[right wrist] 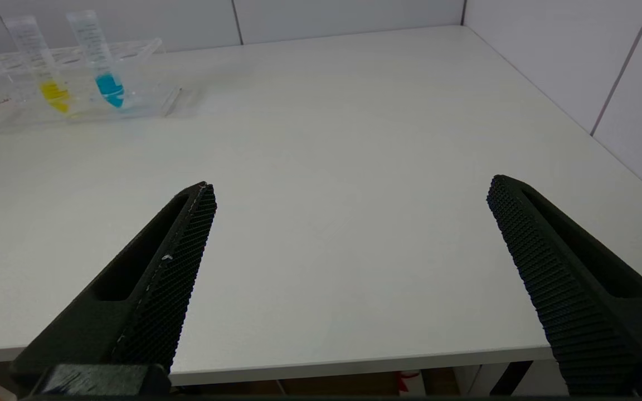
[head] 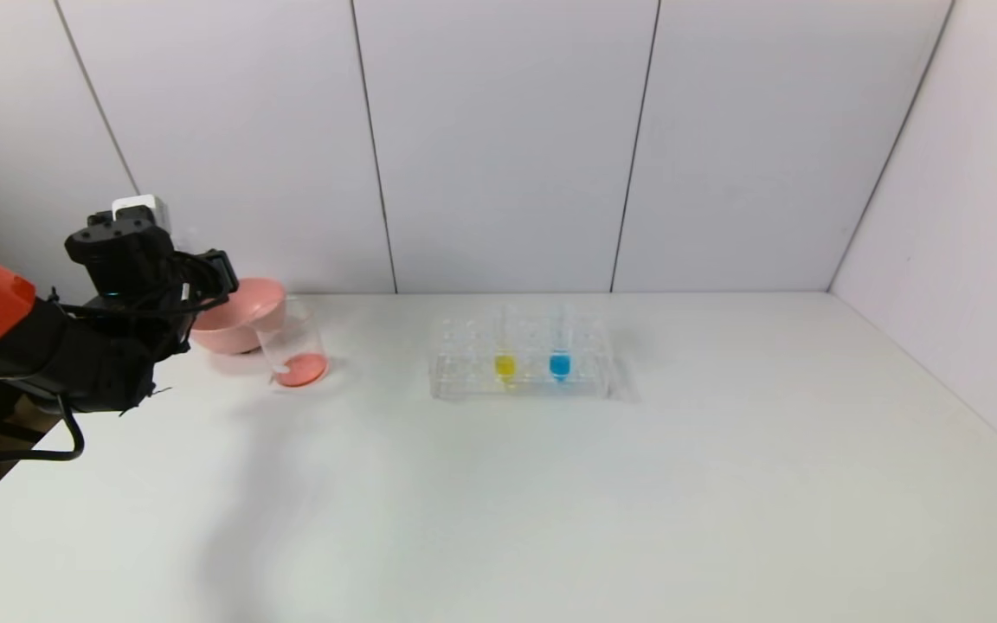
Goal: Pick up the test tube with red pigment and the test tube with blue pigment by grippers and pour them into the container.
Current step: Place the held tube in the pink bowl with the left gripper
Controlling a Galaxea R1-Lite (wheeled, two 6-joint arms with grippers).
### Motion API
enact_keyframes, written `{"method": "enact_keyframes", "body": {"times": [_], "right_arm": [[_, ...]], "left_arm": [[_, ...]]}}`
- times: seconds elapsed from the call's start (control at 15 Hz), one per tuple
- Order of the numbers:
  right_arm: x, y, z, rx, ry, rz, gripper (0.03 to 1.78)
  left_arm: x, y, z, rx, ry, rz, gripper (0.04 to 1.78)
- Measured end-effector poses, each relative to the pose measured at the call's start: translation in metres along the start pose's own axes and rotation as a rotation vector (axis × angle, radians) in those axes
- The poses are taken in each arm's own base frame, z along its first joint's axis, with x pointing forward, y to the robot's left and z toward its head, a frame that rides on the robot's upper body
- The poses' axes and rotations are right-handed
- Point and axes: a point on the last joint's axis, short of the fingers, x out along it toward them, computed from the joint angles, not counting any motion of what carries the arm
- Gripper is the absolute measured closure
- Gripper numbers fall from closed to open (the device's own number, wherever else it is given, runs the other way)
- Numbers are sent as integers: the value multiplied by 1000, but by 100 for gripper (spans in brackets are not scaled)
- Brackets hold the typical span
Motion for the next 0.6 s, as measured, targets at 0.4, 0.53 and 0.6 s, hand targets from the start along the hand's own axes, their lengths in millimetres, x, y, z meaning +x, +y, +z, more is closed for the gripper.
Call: {"method": "enact_keyframes", "body": {"times": [0.4, 0.53, 0.6], "right_arm": [[0, 0, 0, 0, 0, 0, 4], [0, 0, 0, 0, 0, 0, 4], [0, 0, 0, 0, 0, 0, 4]], "left_arm": [[4, -2, -8, 2, 11, -2, 134], [4, -2, -8, 1, 8, -3, 124], [4, -2, -8, 1, 7, -2, 113]]}}
